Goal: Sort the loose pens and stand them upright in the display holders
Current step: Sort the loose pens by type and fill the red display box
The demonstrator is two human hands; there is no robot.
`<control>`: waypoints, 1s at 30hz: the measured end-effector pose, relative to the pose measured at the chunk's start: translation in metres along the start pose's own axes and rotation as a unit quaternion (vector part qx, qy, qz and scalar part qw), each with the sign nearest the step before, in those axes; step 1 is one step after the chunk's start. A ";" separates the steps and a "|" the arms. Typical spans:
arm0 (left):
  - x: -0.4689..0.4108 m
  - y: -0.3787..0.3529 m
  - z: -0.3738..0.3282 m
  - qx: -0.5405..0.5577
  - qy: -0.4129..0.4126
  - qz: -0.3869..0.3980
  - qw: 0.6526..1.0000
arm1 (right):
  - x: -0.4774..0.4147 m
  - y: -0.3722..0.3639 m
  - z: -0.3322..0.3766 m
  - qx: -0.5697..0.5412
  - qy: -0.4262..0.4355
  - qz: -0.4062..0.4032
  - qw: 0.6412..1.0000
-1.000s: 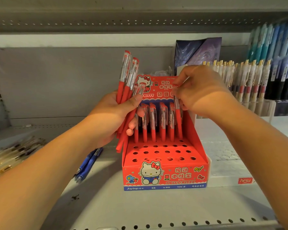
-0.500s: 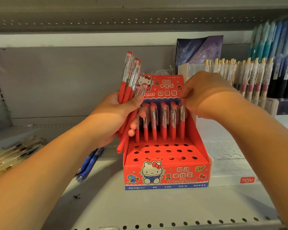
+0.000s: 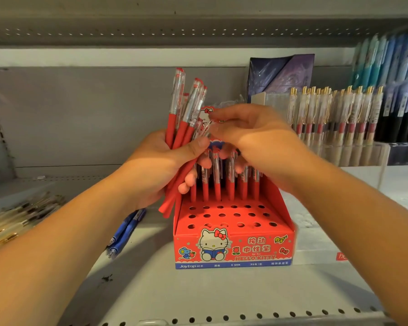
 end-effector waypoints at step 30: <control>-0.006 0.014 0.000 0.060 0.030 -0.120 0.991 | -0.010 -0.006 -0.027 -0.056 0.119 -0.097 0.987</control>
Point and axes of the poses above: each hand's wrist, its own x-axis away from the middle knuckle, its own y-axis out of the back of the hand, z = x × y, the point moved 4 cm from there along -x, towards the middle knuckle, and after that the axes turned 9 degrees about -x, right-handed, at the moved point
